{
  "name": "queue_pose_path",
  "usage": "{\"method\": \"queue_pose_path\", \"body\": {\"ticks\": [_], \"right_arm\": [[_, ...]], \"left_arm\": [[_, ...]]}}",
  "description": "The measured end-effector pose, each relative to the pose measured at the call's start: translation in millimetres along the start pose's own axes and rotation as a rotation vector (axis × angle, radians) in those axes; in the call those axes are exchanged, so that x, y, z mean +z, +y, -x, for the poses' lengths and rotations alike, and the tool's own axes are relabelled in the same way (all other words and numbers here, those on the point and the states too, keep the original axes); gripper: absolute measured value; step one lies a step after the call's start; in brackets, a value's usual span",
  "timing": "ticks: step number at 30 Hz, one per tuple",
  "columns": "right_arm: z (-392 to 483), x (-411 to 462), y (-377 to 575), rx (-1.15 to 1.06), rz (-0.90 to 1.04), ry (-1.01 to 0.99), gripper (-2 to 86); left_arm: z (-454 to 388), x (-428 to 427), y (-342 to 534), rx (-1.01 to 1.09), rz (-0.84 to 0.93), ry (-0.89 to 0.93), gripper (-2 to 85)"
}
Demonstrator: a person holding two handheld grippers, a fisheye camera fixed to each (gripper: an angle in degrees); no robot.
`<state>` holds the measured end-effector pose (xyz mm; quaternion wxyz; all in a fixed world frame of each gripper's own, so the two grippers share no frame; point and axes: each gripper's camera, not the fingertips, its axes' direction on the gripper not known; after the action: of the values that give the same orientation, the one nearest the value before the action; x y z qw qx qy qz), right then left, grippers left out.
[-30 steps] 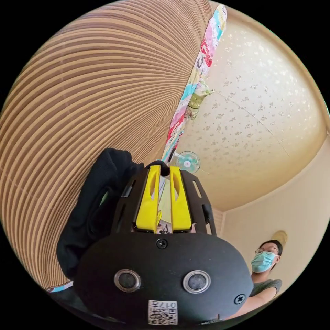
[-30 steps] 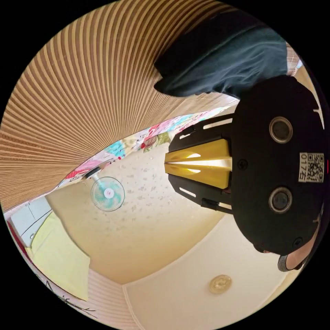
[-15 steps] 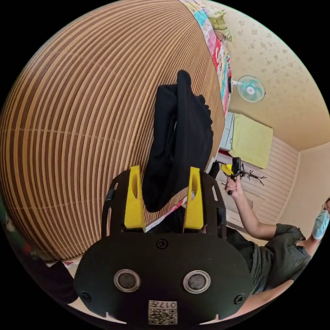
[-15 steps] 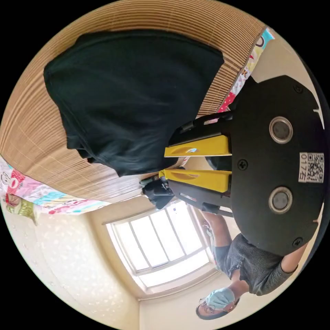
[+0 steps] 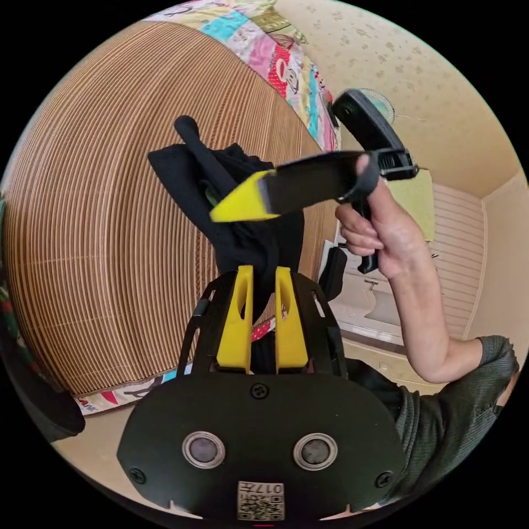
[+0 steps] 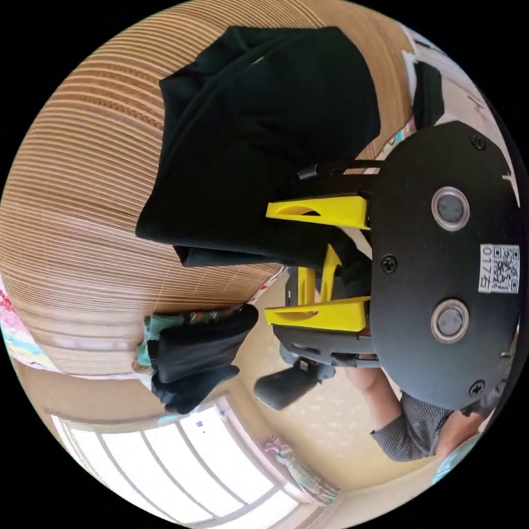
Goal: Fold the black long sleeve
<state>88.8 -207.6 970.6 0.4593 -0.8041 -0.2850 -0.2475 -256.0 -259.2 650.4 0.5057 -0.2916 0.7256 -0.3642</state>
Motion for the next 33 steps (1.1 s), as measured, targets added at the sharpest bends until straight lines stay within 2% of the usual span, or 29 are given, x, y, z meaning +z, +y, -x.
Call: {"method": "queue_pose_path", "body": {"ticks": [1,5,7,8,10,12,13,15,19,21,24,26,28,30,33], "right_arm": [[7.7,2.0,-2.7,0.007,0.032,0.07,19.0],[48.0,29.7,-3.8,-0.022,0.183,0.588,12.1],[52.6,29.1,12.8,-0.059,0.157,0.67,8.8],[47.2,16.8,31.0,-0.061,0.1,0.609,8.3],[29.5,-10.0,71.0,-0.087,-0.03,0.422,7.9],[-12.7,-37.1,135.5,-0.124,-0.188,0.156,7.6],[-26.9,-41.1,152.7,-0.13,-0.22,0.096,7.5],[-87.8,-44.2,214.9,-0.132,-0.32,-0.069,7.1],[-181.9,-22.2,295.2,-0.095,-0.437,-0.153,6.7],[-242.5,0.6,335.0,0.007,-0.483,-0.177,6.3],[-301.7,29.3,375.2,0.202,-0.52,-0.156,5.5],[-327.5,42.5,396.6,0.257,-0.587,-0.262,7.8],[-345.4,51.9,414.7,0.224,-0.692,-0.43,14.8],[-359.8,63.8,428.1,0.18,-0.791,-0.574,18.6],[-368.2,80.3,425.0,0.159,-0.781,-0.626,21.4]], "left_arm": [[-13.6,6.9,1.4,0.016,-0.015,-0.052,6.1],[-29.8,28.6,0.2,0.065,-0.034,-0.116,5.7],[-19.4,29.2,0.3,0.054,-0.023,-0.031,6.6],[-14.5,26.9,1.6,0.042,-0.017,0.013,6.9],[8.0,10.6,12.8,0.028,-0.017,0.298,11.0],[25.7,-8.6,25.5,0.038,-0.062,0.447,11.5],[39.1,-21.1,33.0,0.035,-0.092,0.483,11.2],[61.2,-33.4,39.0,0.014,-0.115,0.483,10.5],[107.4,-25.7,32.6,-0.014,-0.092,0.473,9.9],[120.2,-17.5,28.6,-0.021,-0.11,0.48,9.5],[135.0,8.8,11.7,-0.013,-0.09,0.34,8.2],[149.1,31.4,-4.3,-0.01,-0.069,0.253,8.9],[182.2,61.7,-30.3,-0.026,-0.064,0.145,12.1],[216.3,81.3,-51.3,-0.061,-0.068,0.131,15.2],[278.3,121.6,-87.6,-0.118,-0.024,0.15,19.7]]}}
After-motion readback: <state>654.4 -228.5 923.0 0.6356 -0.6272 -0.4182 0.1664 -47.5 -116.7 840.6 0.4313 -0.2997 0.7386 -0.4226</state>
